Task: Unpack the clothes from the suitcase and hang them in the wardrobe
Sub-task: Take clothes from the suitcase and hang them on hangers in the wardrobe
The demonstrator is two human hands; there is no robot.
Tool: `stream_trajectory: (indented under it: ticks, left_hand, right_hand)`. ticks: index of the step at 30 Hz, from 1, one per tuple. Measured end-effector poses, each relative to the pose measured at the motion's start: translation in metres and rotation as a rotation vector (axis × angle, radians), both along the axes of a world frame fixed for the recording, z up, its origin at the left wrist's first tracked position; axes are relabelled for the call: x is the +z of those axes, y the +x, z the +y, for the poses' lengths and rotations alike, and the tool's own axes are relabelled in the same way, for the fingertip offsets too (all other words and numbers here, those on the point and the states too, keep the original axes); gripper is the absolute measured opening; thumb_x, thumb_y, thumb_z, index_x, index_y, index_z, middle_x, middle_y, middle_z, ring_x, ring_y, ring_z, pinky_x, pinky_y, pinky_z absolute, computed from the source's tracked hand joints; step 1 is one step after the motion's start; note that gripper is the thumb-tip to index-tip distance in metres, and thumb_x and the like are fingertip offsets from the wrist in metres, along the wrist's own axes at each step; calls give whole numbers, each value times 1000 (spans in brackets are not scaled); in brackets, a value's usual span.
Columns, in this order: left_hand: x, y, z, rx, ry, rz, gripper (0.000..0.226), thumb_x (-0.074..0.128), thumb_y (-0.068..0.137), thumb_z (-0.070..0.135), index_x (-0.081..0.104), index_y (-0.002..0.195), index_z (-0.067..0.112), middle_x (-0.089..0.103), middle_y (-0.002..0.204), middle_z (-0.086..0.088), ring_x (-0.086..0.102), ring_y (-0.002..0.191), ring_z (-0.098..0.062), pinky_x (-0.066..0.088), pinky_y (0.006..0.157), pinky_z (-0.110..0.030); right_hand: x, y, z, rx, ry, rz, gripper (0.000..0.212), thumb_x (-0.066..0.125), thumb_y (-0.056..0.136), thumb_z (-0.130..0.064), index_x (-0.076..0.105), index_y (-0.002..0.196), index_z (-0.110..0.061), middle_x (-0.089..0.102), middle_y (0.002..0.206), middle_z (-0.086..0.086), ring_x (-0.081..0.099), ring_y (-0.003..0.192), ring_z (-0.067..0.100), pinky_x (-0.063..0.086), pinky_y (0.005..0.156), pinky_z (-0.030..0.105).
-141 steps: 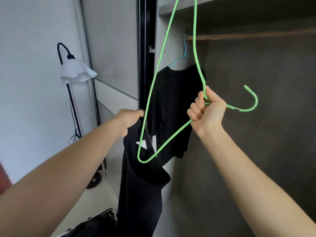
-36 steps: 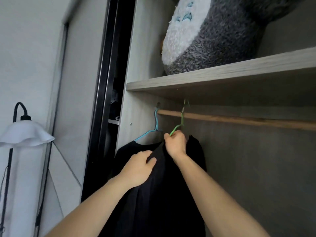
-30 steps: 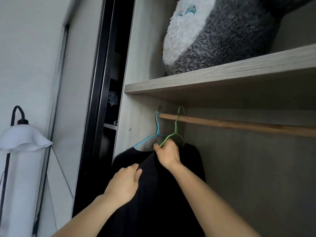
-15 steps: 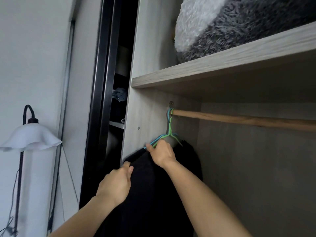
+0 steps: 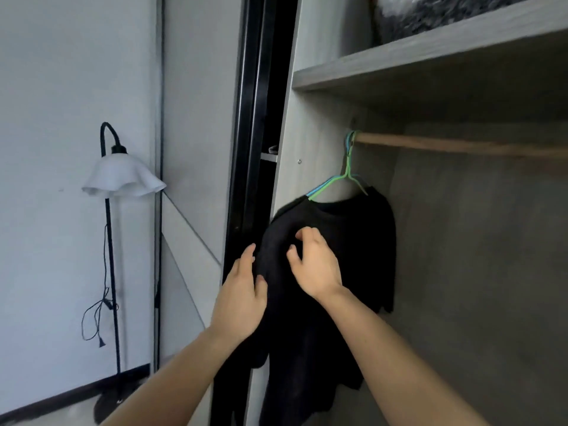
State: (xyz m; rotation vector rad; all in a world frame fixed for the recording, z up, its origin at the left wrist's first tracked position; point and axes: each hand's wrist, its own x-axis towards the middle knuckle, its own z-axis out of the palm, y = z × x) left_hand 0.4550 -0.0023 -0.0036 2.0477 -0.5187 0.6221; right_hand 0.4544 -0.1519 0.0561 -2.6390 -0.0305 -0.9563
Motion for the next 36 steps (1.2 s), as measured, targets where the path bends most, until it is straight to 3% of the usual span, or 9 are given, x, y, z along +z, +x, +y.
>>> stream_trajectory:
  ticks: [6, 8, 14, 19, 27, 33, 36]
  left_hand:
    - [-93, -73, 111, 93, 192, 215, 44, 43, 96, 11, 38, 140, 12, 46, 136, -10, 50, 117, -29, 45, 90, -39]
    - [-121, -100, 154, 124, 259, 291, 41, 43, 96, 11, 41, 138, 10, 46, 135, -10, 51, 115, -30, 45, 87, -40]
    - [-219, -180, 283, 211, 395, 546, 39, 44, 94, 10, 49, 132, 11, 45, 136, -8, 45, 123, -27, 39, 96, -34]
    - [-299, -240, 354, 302, 448, 754, 35, 46, 93, 13, 52, 127, 13, 47, 134, -6, 45, 121, -26, 45, 93, -38]
    - [-453, -314, 394, 315, 477, 1045, 38, 44, 93, 11, 50, 130, 15, 43, 137, -1, 43, 123, -22, 41, 91, -32]
    - [-592, -358, 398, 197, 521, 1204, 30, 35, 90, 13, 58, 110, 10, 51, 120, -5, 49, 109, -25, 35, 74, -28]
    - [-657, -369, 392, 169, 514, 1280, 30, 44, 91, 9, 55, 118, 12, 50, 124, -4, 47, 113, -25, 40, 86, -30]
  right_hand:
    - [-107, -75, 88, 43, 3, 317, 34, 46, 99, -28, 46, 128, -11, 49, 127, 4, 50, 117, 22, 48, 89, 38]
    - [-137, -101, 126, 60, -20, 421, 36, 47, 98, -29, 45, 129, -10, 48, 128, 5, 48, 118, 23, 47, 90, 39]
    - [-241, -178, 240, 197, -140, 647, 39, 47, 96, -26, 42, 131, -10, 47, 132, 6, 44, 123, 26, 42, 96, 39]
    - [-333, -232, 302, 293, -151, 880, 46, 48, 97, -32, 38, 138, -13, 45, 135, 6, 44, 124, 26, 42, 96, 38]
    - [-494, -287, 342, 272, -27, 1213, 49, 46, 98, -37, 35, 142, -19, 43, 140, 2, 42, 128, 22, 42, 99, 35]
    - [-631, -329, 333, 231, -65, 1456, 49, 45, 98, -36, 34, 142, -17, 45, 136, 4, 44, 123, 23, 42, 96, 33]
    - [-701, -342, 329, 213, -76, 1525, 48, 46, 97, -38, 37, 140, -19, 46, 134, 2, 45, 123, 22, 40, 94, 32]
